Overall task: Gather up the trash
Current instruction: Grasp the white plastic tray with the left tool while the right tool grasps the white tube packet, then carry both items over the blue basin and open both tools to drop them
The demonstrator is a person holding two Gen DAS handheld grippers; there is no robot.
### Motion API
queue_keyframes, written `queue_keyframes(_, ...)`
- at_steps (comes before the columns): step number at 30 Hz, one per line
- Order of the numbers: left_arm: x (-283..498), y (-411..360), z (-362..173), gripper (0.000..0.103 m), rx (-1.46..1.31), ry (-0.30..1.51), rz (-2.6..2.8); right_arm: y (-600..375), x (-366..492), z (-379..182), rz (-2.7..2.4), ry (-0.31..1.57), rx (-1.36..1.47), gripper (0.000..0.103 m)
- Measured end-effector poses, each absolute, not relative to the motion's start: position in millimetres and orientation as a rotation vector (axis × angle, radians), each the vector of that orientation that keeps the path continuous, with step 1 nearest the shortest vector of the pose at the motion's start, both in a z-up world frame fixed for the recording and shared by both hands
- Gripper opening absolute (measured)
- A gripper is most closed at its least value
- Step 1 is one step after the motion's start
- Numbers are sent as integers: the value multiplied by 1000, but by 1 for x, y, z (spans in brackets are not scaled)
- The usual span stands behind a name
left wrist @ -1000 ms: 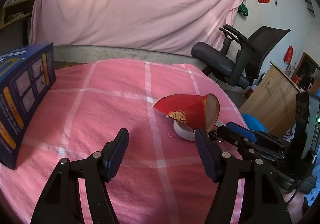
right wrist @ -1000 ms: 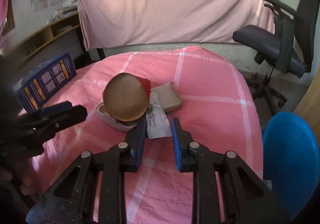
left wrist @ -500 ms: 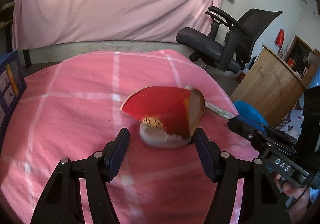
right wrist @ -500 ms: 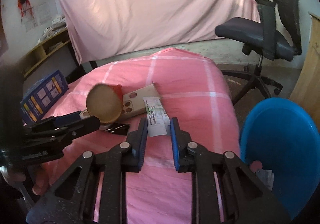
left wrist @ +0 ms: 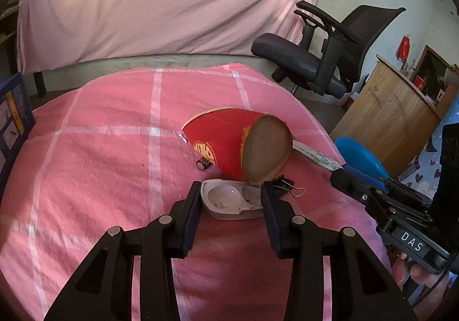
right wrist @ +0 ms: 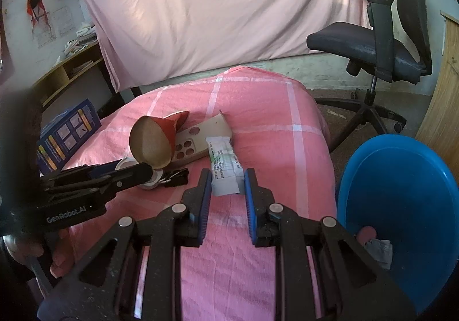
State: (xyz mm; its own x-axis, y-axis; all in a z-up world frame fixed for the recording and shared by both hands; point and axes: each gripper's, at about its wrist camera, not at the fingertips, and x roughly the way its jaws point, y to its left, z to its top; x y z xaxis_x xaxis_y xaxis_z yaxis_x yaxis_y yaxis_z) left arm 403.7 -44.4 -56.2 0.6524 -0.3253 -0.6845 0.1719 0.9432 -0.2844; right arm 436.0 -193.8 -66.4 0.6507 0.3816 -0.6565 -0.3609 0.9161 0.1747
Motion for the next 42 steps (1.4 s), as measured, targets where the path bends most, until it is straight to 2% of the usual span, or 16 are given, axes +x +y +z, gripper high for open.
queue_keyframes(12, 350, -44, -28, 36, -108, 624, -203, -190, 408, -49, 476, 610, -12, 48)
queue_keyframes(29, 341, -94, 50, 36, -87, 329, -267, -248, 347, 12, 289, 94, 82, 48)
queue_keyframes(35, 343, -131, 62, 36, -50, 282, -329, -283, 336, 20, 146, 34, 121, 48)
queue_keyframes(42, 362, -189, 61, 36, -69, 315, -430, -327, 333, 21, 15, 58, 199, 48)
